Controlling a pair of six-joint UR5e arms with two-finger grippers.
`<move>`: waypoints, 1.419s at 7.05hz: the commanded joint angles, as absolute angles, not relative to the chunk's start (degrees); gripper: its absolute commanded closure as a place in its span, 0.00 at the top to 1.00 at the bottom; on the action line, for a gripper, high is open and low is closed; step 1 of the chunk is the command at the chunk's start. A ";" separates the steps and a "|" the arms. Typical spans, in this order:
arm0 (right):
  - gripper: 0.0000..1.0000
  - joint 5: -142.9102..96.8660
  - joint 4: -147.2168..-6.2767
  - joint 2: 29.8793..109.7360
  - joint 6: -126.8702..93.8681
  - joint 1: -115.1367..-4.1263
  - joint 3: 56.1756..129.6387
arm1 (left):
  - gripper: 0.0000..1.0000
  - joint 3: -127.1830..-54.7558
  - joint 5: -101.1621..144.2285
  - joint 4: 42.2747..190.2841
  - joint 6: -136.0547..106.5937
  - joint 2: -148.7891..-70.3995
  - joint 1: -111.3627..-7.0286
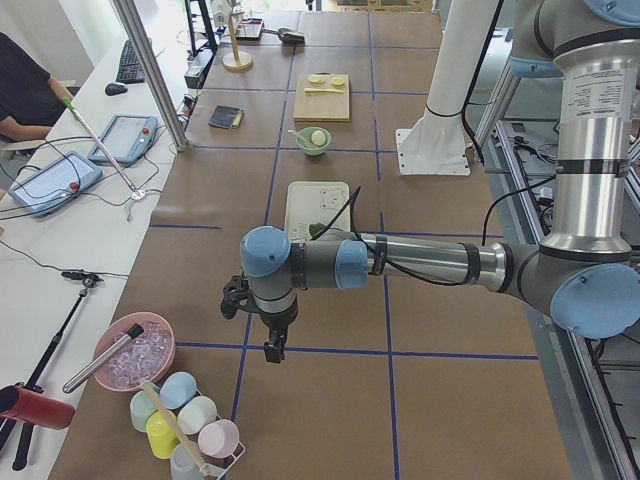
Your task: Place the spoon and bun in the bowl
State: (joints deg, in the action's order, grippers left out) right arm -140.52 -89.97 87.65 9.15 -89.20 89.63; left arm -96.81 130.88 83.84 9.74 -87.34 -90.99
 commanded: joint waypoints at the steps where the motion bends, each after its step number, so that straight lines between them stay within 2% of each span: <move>1: 1.00 -140.45 -89.74 87.54 8.44 -89.30 89.82 | 1.00 -96.77 131.31 83.76 9.58 -86.40 -91.14; 10: 1.00 -140.54 -89.74 87.45 8.17 -90.35 89.82 | 1.00 -96.68 135.06 84.46 4.92 -85.69 -90.97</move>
